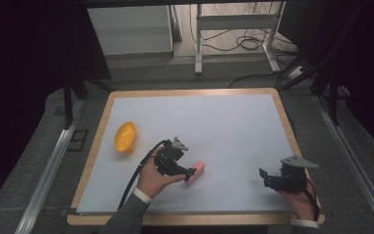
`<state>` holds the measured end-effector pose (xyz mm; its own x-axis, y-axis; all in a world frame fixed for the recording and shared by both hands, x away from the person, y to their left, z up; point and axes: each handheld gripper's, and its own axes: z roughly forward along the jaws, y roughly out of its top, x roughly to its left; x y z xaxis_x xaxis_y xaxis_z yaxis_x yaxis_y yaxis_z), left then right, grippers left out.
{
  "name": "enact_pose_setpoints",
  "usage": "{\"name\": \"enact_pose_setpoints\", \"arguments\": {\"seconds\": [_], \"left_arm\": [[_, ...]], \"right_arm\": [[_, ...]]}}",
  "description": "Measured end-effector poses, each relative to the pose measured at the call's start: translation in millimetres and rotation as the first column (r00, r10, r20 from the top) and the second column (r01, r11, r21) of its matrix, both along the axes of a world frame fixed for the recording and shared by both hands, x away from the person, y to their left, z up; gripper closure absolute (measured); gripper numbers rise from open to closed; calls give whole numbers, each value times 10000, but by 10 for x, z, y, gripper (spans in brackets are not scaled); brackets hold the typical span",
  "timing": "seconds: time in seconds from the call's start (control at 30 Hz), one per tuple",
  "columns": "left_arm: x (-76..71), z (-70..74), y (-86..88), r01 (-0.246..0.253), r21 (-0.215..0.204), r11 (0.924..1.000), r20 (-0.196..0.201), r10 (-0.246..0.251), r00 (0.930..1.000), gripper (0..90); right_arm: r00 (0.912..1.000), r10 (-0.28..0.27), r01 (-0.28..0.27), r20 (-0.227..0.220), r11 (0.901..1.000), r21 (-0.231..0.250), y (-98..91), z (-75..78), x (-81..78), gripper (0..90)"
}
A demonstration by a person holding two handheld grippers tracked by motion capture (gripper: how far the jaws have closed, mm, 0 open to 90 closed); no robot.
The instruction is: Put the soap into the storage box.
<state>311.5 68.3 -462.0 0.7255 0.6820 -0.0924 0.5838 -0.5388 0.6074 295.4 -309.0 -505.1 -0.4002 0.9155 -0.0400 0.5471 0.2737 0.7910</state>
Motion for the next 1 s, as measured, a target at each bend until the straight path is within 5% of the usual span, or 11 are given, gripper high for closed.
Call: {"name": "enact_pose_setpoints", "arguments": {"seconds": [0.63,0.87,1.0], "left_arm": [[116,-276,-328,90,768,9970,-513,-51,9987,255],[106,-389,-391,55,1028,9947,-608,8,9981,367],[103,-455,-389,121,910,9958,-812,-46,9967,536]], "right_arm": [[9995,-185,182,-251,9998,-124,-3,-51,27,83],[9994,-235,232,-241,9997,-127,-8,-51,27,83],[9993,-235,230,-278,9995,-198,-6,-63,32,83]]}}
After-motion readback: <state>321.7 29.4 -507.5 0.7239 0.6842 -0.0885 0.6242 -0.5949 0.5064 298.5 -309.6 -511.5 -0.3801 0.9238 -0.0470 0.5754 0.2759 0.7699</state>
